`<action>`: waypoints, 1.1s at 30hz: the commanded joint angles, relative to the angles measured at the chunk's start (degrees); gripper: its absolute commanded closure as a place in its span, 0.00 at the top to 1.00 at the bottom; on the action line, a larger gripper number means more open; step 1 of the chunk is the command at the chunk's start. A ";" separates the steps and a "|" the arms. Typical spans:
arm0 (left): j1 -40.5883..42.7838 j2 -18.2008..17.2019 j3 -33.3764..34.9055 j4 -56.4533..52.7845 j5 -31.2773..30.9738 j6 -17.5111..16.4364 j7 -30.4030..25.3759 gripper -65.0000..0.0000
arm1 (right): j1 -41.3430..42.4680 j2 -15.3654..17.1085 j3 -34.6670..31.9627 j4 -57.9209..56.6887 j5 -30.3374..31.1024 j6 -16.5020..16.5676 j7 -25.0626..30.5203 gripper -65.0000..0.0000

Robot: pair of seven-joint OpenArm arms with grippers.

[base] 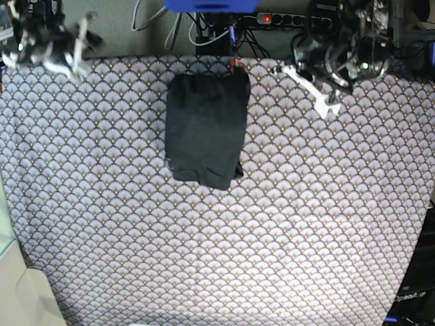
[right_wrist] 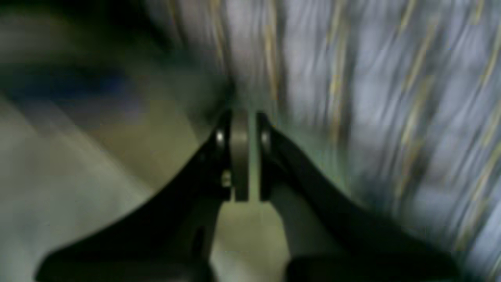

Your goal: Fold the T-shirt properly

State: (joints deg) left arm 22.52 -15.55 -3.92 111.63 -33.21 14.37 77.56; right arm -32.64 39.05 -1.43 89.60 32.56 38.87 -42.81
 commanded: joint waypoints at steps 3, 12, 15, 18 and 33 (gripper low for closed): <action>2.05 -0.40 -0.16 1.55 -0.59 -0.17 -0.06 0.00 | -3.36 0.91 2.00 0.82 1.77 1.13 3.99 0.03; 12.07 -0.67 0.54 1.03 3.63 -0.17 -8.50 0.00 | -7.93 -10.43 2.53 -3.58 -17.13 1.13 9.53 0.03; 13.65 -0.40 1.51 -1.61 7.32 -0.70 -11.23 0.00 | -8.19 -15.27 4.73 -6.66 -23.63 1.13 11.11 0.03; 13.92 -0.67 4.85 -7.77 10.93 -0.70 -17.56 0.00 | -8.02 -19.22 5.78 -11.40 -29.96 1.13 15.77 0.03; 5.65 0.47 20.93 -56.91 13.30 -0.79 -56.86 0.00 | 9.48 -23.88 11.67 -61.69 -40.60 1.13 45.49 0.03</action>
State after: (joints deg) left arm 27.24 -15.00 16.93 54.06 -19.92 13.30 20.23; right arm -22.79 14.48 10.11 27.00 -8.32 39.27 2.37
